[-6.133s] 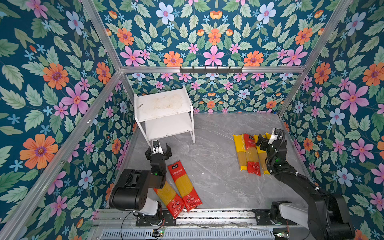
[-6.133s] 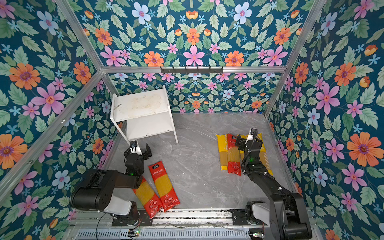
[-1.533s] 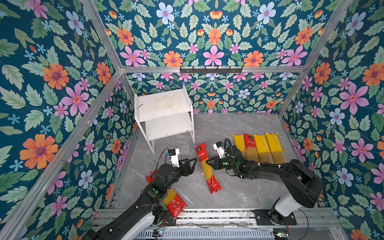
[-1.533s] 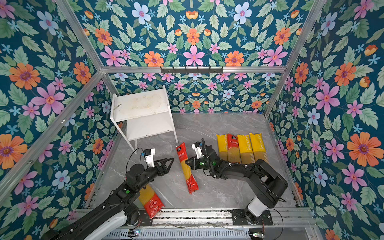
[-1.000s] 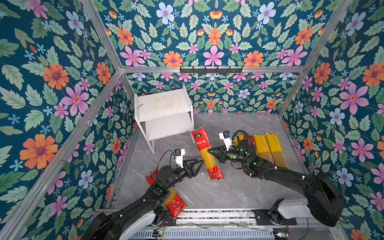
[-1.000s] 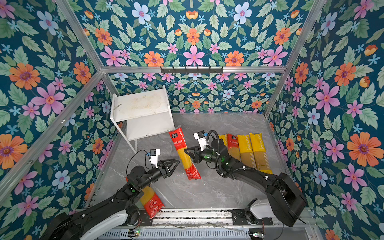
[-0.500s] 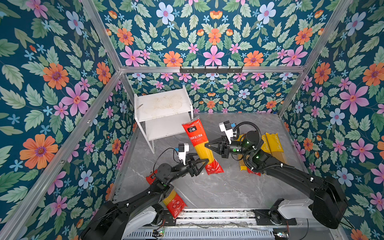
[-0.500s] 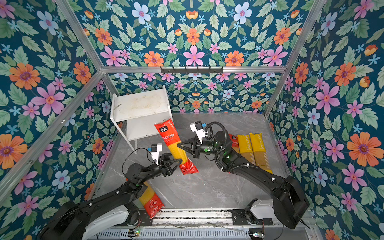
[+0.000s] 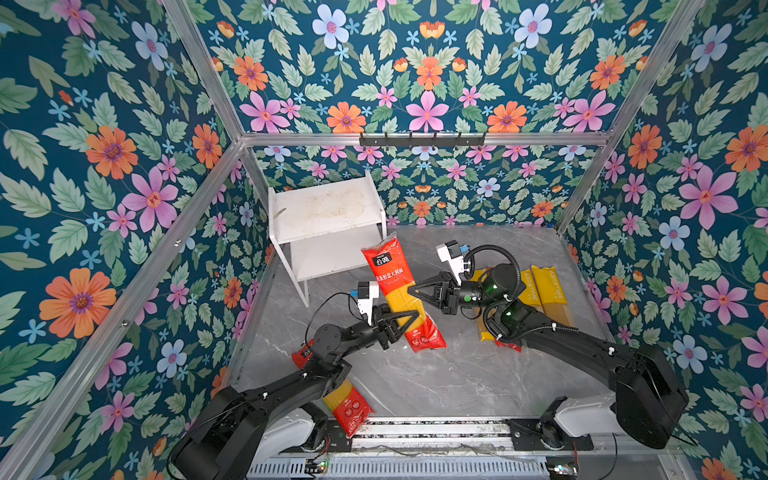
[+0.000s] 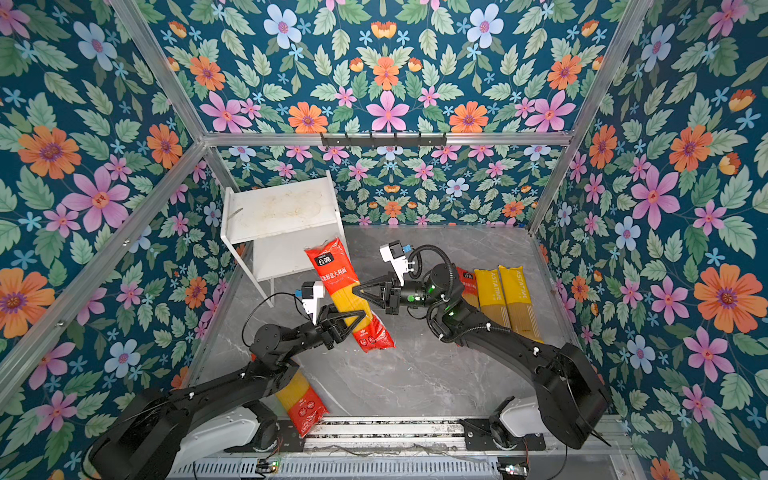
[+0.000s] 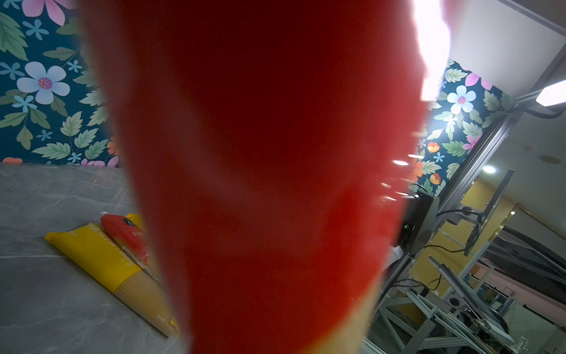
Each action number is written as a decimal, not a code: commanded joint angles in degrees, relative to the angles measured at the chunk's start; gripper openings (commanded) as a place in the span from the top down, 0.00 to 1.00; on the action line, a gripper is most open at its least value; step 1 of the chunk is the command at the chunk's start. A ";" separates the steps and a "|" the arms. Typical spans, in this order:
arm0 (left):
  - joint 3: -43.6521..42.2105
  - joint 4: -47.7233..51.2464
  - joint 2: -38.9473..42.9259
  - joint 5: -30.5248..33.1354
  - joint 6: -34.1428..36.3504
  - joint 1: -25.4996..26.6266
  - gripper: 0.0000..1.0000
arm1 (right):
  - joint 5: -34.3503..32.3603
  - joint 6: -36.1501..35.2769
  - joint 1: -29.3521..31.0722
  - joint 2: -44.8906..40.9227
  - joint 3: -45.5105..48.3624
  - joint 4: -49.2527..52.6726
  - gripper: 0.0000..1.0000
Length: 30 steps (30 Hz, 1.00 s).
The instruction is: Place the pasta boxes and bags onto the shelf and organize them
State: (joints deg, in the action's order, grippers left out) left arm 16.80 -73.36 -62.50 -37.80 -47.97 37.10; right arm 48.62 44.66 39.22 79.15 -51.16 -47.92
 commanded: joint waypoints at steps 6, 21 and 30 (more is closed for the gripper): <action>2.84 14.11 5.67 2.43 4.73 -0.74 0.76 | -1.80 4.22 -2.88 -1.24 1.59 -3.92 0.71; 9.79 31.44 10.74 -2.39 -10.89 -18.35 0.77 | -12.15 -5.30 0.73 -4.48 4.00 27.97 0.27; 12.43 35.05 11.86 -4.56 -11.89 -18.58 0.76 | -9.41 -2.76 4.62 2.88 -1.23 25.53 0.28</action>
State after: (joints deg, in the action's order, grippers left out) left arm 28.32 -34.06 -51.55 -40.71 -59.77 18.72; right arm 37.45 40.40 43.55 81.12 -51.18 -19.97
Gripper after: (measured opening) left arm 0.250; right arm 0.724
